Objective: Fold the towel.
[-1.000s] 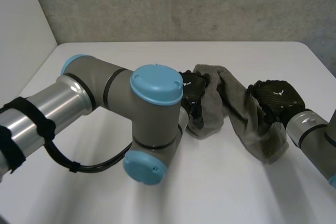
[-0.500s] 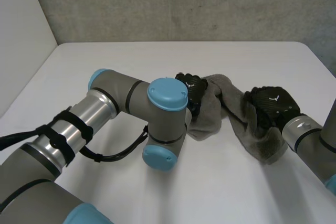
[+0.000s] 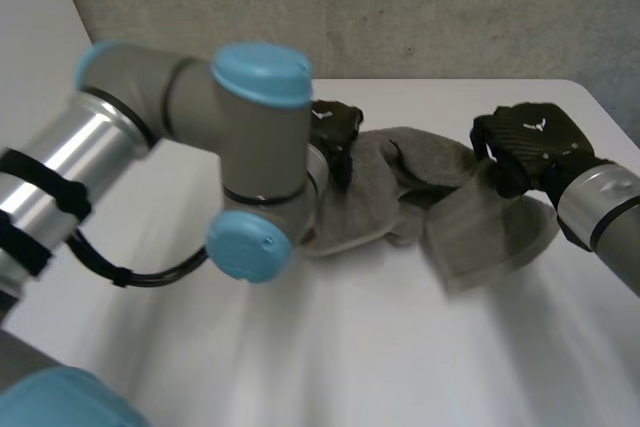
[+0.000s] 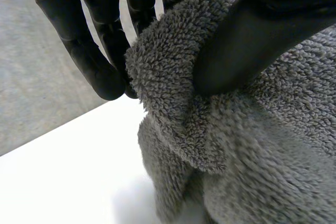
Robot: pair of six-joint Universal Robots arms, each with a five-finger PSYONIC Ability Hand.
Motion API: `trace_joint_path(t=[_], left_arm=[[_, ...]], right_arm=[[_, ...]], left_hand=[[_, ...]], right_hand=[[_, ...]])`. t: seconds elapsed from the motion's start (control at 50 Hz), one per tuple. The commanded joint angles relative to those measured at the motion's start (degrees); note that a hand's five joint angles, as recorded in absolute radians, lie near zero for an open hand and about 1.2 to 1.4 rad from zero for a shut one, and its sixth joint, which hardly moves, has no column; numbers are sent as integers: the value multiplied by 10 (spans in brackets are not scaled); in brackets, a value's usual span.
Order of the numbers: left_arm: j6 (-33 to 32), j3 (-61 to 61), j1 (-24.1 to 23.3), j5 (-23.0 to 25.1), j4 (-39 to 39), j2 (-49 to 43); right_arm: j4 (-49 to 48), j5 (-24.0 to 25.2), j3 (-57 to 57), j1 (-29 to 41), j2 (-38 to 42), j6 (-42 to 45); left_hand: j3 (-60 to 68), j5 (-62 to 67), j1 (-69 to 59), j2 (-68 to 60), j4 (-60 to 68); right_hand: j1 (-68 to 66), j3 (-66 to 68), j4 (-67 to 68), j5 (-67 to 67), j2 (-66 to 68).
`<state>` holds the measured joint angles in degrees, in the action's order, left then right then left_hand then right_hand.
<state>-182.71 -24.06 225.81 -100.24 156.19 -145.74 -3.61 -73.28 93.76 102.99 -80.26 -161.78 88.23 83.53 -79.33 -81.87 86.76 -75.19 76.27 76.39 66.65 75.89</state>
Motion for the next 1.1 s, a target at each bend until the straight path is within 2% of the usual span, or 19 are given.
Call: trace_joint_path(t=[0.02, 0.14, 0.24, 0.4, 0.5, 0.58, 0.64, 0.76, 0.78, 0.8, 0.82, 0.84, 0.86, 0.88, 0.9, 0.94, 1.02, 1.08, 1.1], left_arm=[[9, -163, 45, 20, -5, 185], [7, -272, 70, 61, 28, 278], [-40, -447, 110, 80, 104, 386], [-130, -642, 140, 82, 216, 449], [-171, -707, 148, 87, 228, 455], [-205, -720, 156, 94, 235, 452], [-228, -703, 187, 96, 249, 439], [-234, -596, 191, 94, 278, 325], [-230, -567, 189, 94, 278, 291], [-230, -566, 189, 94, 278, 291], [-230, -539, 184, 94, 276, 262], [-230, -516, 176, 93, 275, 237], [-230, -515, 176, 93, 275, 237], [-228, -494, 168, 90, 274, 219], [-222, -480, 163, 88, 274, 212], [-213, -475, 161, 88, 274, 212], [-187, -478, 159, 90, 274, 224], [-157, -505, 165, 94, 274, 278], [-157, -505, 165, 94, 274, 278]], right_arm=[[179, 84, -95, 7, -46, -6], [224, 87, -147, 17, -46, -2], [267, 87, -163, 43, -17, 25], [295, 59, -147, 112, 68, 116], [295, 31, -149, 119, 91, 127], [285, 26, -169, 112, 109, 125], [266, 24, -218, 112, 142, 112], [211, -21, -310, 111, 245, 96], [203, -39, -331, 112, 273, 97], [203, -39, -331, 112, 273, 97], [201, -57, -349, 114, 297, 99], [200, -75, -364, 117, 316, 99], [200, -75, -364, 117, 317, 99], [199, -96, -372, 118, 328, 99], [194, -113, -377, 118, 331, 96], [184, -127, -374, 118, 330, 94], [165, -129, -350, 118, 304, 94], [142, -102, -266, 120, 192, 101], [142, -102, -266, 120, 192, 101]], left_hand=[[-82, -135, -7, 19, -68], [-82, -135, -7, 19, -68], [-82, -135, -7, 19, -68], [-82, -135, -7, 19, -68], [-82, -135, -7, 19, -68], [-82, -135, -7, 19, -68], [-82, -135, -7, 19, -68], [-82, -135, -7, 19, -68], [-164, -217, 75, 100, -149], [-164, -217, 76, 101, -150], [-343, -396, 254, 279, -328], [-518, -571, 429, 454, -503], [-519, -572, 430, 456, -505], [-614, -667, 525, 551, -600], [-684, -737, 595, 620, -669], [-728, -781, 639, 664, -713], [-740, -793, 651, 676, -725], [-768, -821, 679, 705, -754], [-768, -821, 679, 705, -754]], right_hand=[[-48, 37, 36, 33, 41], [-48, 37, 36, 33, 41], [-48, 37, 36, 33, 41], [-48, 37, 36, 33, 41], [-48, 37, 36, 33, 41], [-48, 37, 36, 33, 41], [-48, 37, 36, 33, 41], [-48, 37, 36, 33, 41], [-48, 37, 36, 33, 41], [-48, 37, 36, 33, 41], [75, -85, -87, -89, -82], [371, -381, -383, -385, -378], [373, -384, -386, -388, -380], [535, -546, -547, -550, -542], [592, -602, -604, -606, -599], [652, -663, -664, -667, -659], [652, -663, -664, -667, -659], [652, -663, -664, -667, -659], [652, -663, -664, -667, -659]])
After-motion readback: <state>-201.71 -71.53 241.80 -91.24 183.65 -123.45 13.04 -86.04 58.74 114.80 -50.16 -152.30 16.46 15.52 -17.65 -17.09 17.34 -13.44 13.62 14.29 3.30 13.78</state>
